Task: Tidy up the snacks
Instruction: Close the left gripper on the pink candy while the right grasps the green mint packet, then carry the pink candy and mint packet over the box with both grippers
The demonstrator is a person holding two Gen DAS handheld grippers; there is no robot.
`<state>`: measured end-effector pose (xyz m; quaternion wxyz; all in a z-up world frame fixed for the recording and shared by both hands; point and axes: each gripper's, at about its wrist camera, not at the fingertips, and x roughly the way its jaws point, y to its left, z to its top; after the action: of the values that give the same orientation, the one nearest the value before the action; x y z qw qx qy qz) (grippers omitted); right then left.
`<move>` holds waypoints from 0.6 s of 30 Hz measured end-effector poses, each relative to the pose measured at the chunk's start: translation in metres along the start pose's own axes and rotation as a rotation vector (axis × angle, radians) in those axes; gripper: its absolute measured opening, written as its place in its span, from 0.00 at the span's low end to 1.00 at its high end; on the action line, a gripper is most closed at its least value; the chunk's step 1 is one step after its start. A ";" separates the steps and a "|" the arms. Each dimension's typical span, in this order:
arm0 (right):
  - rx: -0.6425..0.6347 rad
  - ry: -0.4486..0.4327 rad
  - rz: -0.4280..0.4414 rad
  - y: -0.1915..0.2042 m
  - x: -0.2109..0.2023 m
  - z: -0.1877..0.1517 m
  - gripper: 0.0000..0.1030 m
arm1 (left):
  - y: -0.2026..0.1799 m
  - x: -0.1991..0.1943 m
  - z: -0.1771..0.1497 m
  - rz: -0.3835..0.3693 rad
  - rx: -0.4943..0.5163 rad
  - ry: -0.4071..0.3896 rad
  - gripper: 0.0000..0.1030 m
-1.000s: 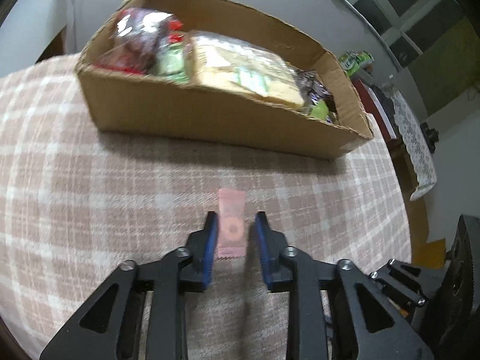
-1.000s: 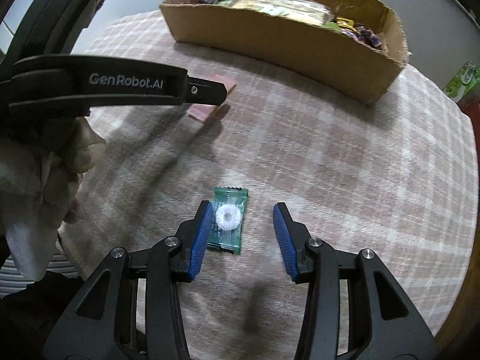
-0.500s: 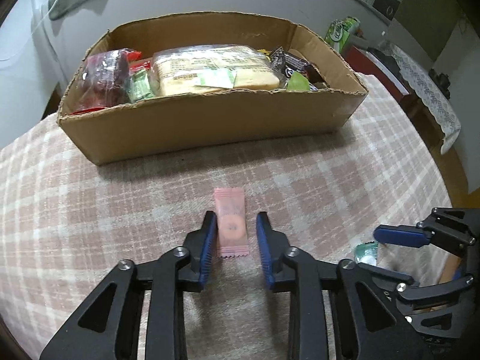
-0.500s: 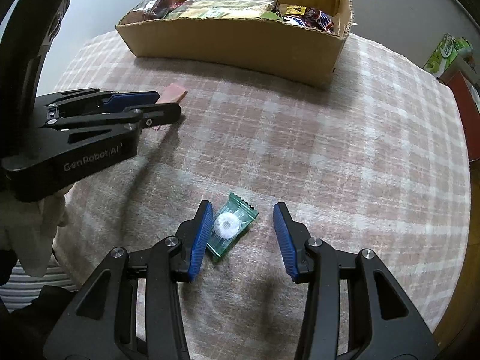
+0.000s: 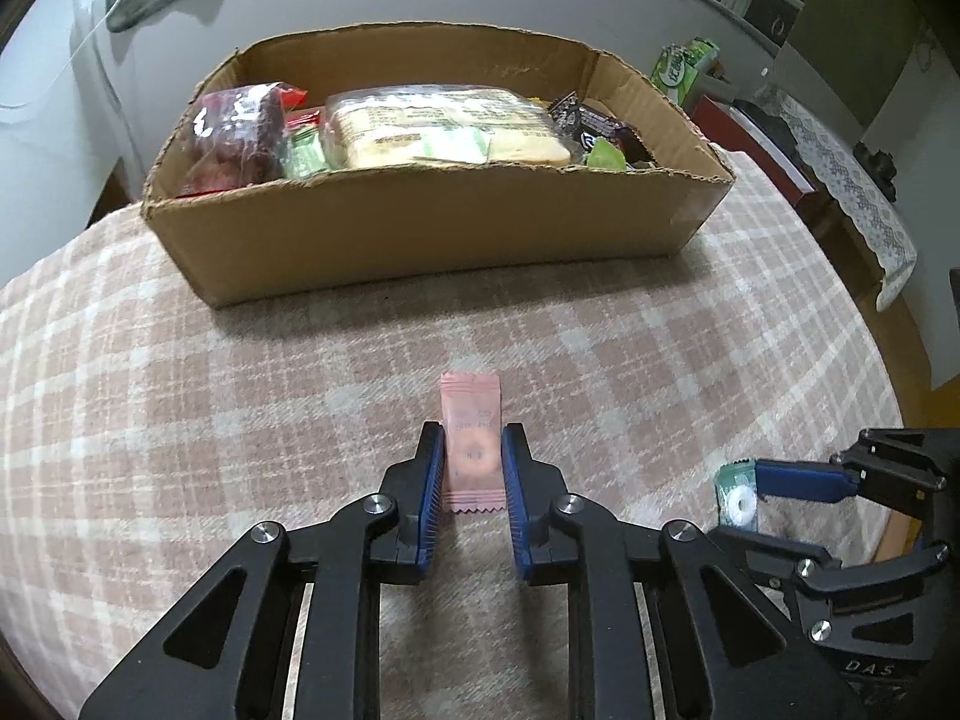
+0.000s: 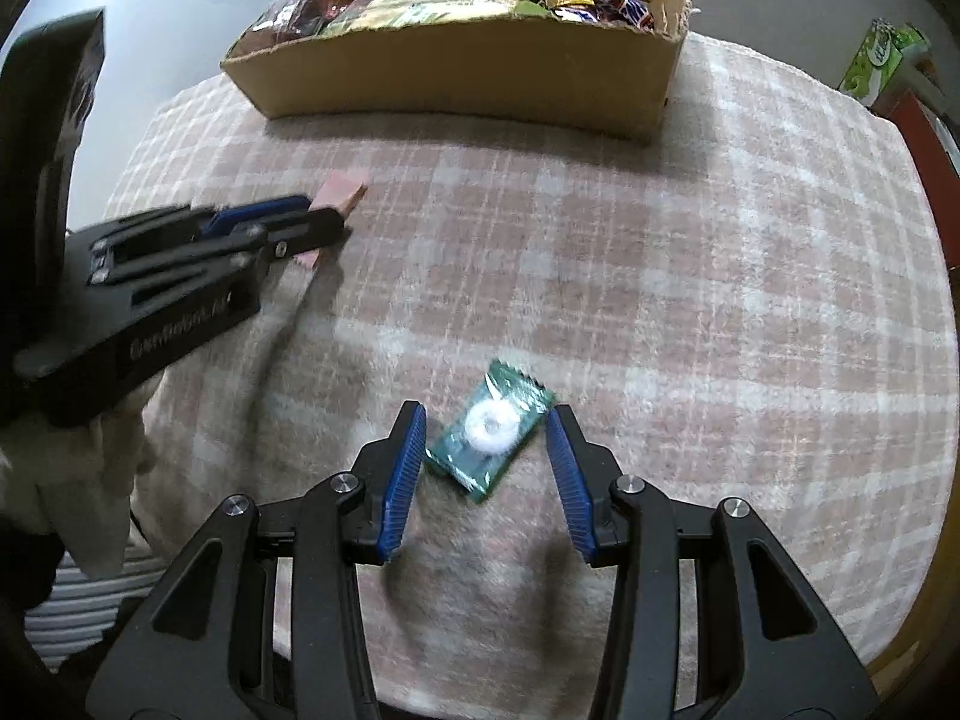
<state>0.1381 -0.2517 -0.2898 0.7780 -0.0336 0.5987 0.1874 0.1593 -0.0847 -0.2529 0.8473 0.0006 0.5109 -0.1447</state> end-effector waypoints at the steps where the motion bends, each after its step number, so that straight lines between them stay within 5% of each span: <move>1: -0.005 -0.001 -0.001 0.003 0.001 0.001 0.43 | 0.002 -0.001 -0.001 -0.003 -0.006 -0.001 0.17; 5: -0.094 -0.007 -0.048 0.024 0.008 0.006 0.43 | 0.005 -0.006 -0.007 -0.005 -0.021 -0.004 0.17; 10: -0.176 -0.036 -0.120 0.035 0.009 -0.002 0.24 | 0.016 -0.013 -0.014 -0.026 -0.055 -0.004 0.17; 18: -0.096 -0.049 -0.061 0.014 0.000 -0.002 0.20 | 0.018 -0.021 -0.017 -0.035 -0.088 -0.008 0.17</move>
<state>0.1321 -0.2395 -0.2877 0.7953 -0.0846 0.5685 0.1928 0.1400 -0.0598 -0.2450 0.8460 -0.0464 0.5132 -0.1370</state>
